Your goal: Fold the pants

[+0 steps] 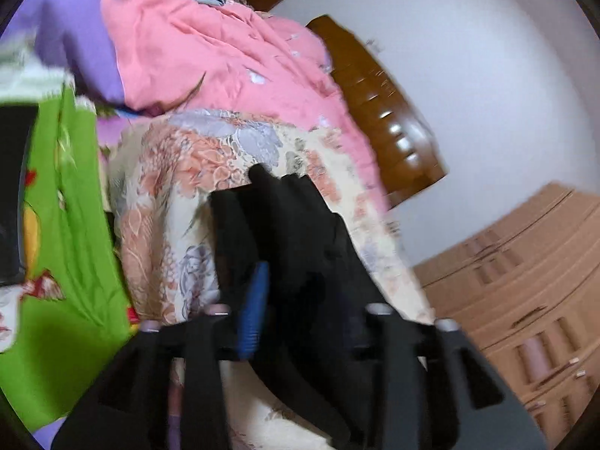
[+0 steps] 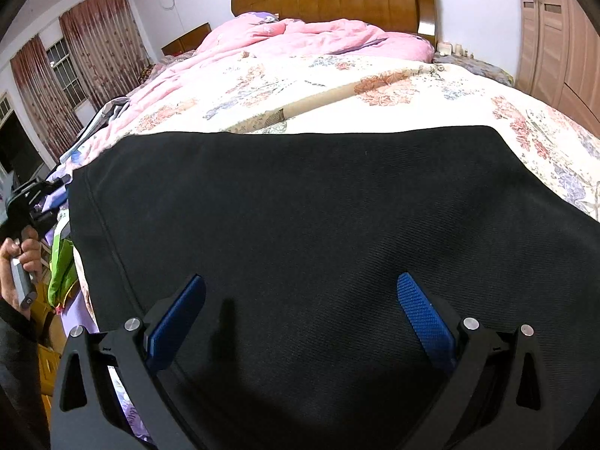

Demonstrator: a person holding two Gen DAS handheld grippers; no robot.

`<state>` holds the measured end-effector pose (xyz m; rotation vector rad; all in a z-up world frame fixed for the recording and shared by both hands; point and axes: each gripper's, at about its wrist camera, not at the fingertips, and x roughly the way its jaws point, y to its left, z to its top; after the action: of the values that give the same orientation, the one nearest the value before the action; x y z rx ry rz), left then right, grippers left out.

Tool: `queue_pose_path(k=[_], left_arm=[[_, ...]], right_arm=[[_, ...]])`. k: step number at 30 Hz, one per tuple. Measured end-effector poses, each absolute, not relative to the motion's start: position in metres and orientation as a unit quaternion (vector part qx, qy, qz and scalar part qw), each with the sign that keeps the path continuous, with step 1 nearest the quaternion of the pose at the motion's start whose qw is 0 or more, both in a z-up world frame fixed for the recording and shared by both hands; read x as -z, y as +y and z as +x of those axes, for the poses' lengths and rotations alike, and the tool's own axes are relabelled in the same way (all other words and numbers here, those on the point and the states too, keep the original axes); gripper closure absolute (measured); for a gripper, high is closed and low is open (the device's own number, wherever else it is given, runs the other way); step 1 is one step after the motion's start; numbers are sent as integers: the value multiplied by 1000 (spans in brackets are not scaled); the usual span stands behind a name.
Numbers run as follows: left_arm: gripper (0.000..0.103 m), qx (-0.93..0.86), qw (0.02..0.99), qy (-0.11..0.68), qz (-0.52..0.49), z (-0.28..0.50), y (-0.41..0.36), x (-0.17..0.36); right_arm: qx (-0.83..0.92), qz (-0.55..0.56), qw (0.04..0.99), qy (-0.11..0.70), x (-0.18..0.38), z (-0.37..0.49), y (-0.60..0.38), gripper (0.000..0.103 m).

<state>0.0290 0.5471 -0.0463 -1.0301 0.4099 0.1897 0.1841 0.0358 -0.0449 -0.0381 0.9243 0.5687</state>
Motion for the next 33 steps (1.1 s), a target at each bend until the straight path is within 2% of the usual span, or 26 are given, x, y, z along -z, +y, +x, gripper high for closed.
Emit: queue_pose_path(k=[4, 7, 8, 9, 11, 14, 17, 18, 22, 23, 24, 26, 27, 29, 30, 33], left_arm=[[57, -78, 859, 172, -475, 16, 541, 37], [57, -77, 882, 201, -419, 33, 520, 22], [57, -77, 885, 214, -406, 41, 514, 19], [58, -84, 886, 233, -393, 48, 510, 19], [58, -97, 888, 248, -376, 57, 505, 18], [58, -100, 887, 255, -373, 57, 503, 19], [62, -108, 889, 261, -360, 57, 501, 17], [65, -113, 891, 266, -350, 58, 499, 15], [66, -116, 894, 265, -342, 57, 499, 14], [66, -117, 893, 264, -344, 56, 500, 15], [66, -117, 892, 264, -348, 57, 501, 16], [72, -120, 893, 264, -343, 56, 499, 16], [82, -126, 895, 264, -337, 55, 498, 15], [84, -122, 897, 249, -345, 46, 499, 13], [83, -121, 896, 240, -353, 42, 501, 13], [46, -112, 891, 215, -385, 30, 508, 13]], right_arm=[[-277, -41, 866, 415, 34, 168, 46, 4], [-349, -116, 857, 361, 14, 135, 88, 8], [-376, -145, 848, 345, 10, 123, 106, 16], [-402, -167, 836, 334, 8, 114, 121, 28], [-447, -200, 805, 335, 12, 100, 155, 37], [-490, -226, 771, 339, 23, 93, 191, 42], [-502, -242, 752, 352, 35, 97, 217, 55], [-502, -245, 750, 354, 37, 100, 222, 56], [-498, -263, 750, 347, 42, 102, 236, 55], [-494, -269, 753, 341, 42, 102, 237, 59], [-483, -279, 762, 330, 42, 101, 237, 75], [-487, -269, 766, 322, 39, 97, 236, 87], [-484, -268, 769, 319, 38, 96, 237, 91], [-480, -261, 777, 312, 35, 96, 234, 93], [-480, -256, 780, 309, 34, 96, 233, 93], [-480, -250, 783, 307, 32, 97, 233, 93]])
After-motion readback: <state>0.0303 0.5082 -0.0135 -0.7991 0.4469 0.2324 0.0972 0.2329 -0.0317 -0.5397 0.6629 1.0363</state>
